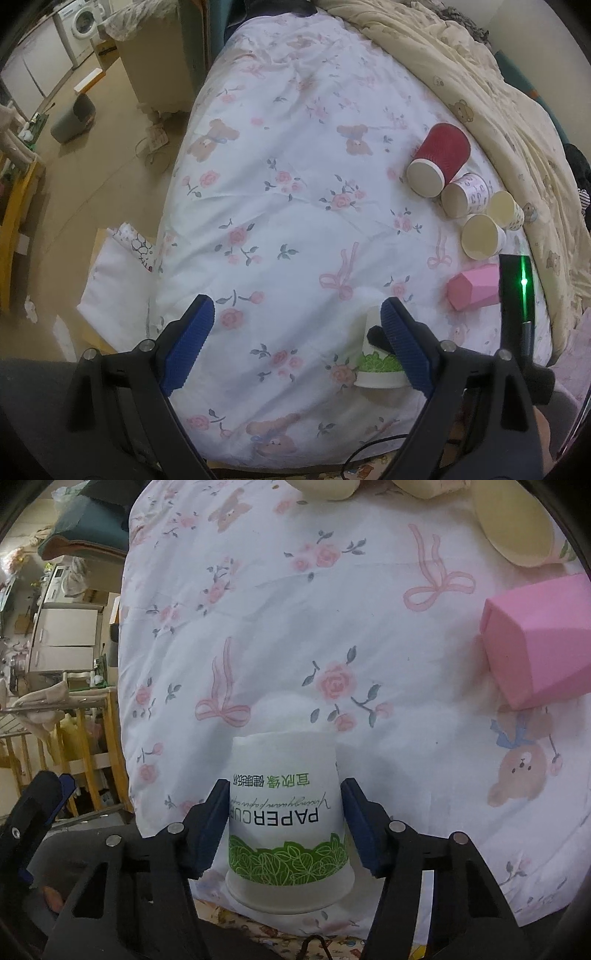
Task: Flip cup upside down
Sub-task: 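Rotate the held white cup with the right gripper until its base faces up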
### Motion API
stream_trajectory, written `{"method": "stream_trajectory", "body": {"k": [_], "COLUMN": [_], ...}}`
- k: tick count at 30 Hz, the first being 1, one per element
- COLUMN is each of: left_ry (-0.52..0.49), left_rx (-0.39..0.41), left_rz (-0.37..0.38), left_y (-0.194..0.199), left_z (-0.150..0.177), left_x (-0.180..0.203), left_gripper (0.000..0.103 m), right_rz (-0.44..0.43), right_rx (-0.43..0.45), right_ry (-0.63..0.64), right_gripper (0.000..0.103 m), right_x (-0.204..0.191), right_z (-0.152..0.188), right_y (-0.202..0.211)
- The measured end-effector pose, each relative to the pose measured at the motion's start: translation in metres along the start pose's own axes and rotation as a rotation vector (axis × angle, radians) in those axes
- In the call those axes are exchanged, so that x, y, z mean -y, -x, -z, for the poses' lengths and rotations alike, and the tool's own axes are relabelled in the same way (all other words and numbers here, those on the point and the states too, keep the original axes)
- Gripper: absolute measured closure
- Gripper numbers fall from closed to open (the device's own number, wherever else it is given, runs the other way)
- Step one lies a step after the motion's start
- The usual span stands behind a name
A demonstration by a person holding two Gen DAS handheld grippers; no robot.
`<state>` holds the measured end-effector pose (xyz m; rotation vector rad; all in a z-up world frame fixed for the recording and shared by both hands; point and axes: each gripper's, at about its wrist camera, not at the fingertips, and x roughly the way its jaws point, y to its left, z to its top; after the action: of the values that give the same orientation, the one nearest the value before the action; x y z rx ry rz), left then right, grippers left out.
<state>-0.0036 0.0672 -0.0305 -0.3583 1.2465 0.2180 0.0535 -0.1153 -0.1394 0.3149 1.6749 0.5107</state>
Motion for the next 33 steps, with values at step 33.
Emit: {"method": "stream_trajectory", "body": {"k": [33], "left_ry": [-0.183], "left_rx": [0.048], "left_rz": [0.071], "left_y": [-0.01], "left_z": [0.019], "left_x": [0.055], "left_gripper": [0.013], "right_rz": [-0.155], "right_rx": [0.32], "right_ry": [0.148], "right_gripper": [0.042], "right_x": [0.031], "right_z": [0.019], "right_y": [0.108]}}
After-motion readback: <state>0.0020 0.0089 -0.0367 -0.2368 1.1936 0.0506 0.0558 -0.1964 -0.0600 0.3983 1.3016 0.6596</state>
